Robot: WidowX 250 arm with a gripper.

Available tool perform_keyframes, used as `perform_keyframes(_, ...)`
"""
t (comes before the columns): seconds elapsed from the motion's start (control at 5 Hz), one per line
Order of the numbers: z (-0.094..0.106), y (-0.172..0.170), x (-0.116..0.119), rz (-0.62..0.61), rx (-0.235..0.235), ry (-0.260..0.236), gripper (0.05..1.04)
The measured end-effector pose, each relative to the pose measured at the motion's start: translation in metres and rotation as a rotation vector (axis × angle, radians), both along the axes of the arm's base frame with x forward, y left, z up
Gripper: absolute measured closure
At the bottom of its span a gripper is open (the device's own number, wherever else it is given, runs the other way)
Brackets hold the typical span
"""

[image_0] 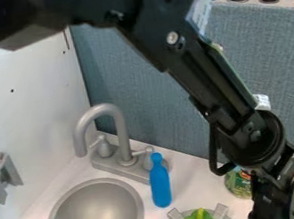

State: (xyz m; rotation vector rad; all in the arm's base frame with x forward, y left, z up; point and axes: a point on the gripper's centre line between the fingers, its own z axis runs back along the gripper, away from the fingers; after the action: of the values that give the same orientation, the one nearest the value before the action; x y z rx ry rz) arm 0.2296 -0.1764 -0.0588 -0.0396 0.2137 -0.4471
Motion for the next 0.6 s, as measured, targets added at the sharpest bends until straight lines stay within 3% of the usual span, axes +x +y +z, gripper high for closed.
perform_keyframes(0.2,-0.011,-0.001,0.001,-0.003,0.016,0.031,0.083)
perform_keyframes(0.6,-0.028,0.003,0.008,0.026,0.0,0.069,0.123)
